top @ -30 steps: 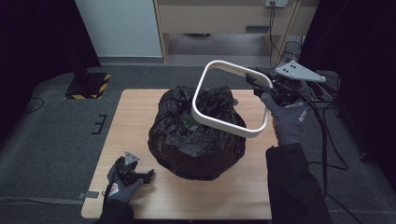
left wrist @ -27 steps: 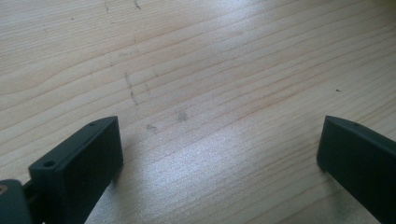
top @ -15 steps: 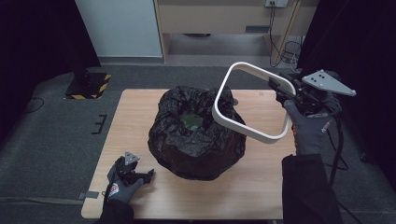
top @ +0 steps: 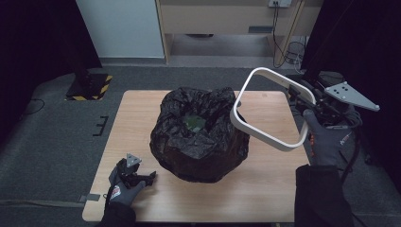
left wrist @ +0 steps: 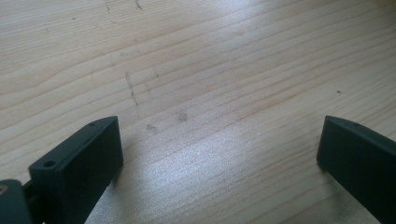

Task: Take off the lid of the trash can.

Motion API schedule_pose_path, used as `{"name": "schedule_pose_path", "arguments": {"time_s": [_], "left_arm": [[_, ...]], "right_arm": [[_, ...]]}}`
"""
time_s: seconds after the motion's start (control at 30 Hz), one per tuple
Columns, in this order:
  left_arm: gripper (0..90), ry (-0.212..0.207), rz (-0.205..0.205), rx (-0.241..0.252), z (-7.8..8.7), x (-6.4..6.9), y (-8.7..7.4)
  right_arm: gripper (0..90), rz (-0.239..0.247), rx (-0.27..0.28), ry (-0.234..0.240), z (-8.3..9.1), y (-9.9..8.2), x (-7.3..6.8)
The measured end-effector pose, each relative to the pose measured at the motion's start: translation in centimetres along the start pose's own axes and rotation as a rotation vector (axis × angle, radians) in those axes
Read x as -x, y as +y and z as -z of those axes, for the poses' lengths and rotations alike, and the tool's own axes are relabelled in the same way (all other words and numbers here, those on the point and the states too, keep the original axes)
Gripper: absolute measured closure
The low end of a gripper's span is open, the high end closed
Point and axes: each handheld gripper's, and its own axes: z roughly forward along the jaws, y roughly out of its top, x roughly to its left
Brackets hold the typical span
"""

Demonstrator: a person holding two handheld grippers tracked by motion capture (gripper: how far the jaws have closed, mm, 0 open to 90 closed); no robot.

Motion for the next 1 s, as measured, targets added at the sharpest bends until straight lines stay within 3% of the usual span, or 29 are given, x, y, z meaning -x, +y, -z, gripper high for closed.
{"name": "schedule_pose_path", "arguments": {"time_s": [0.5, 1.0], "left_arm": [[0.0, 0.001, 0.000, 0.000, 0.0, 0.0, 0.0], [0.0, 0.001, 0.000, 0.000, 0.0, 0.0, 0.0]], "right_arm": [[59.6, -0.025, -0.031, -0.064, 1.4, -3.3, 2.2], [59.6, -0.035, -0.088, -0.086, 1.8, -7.5, 2.9]]}}
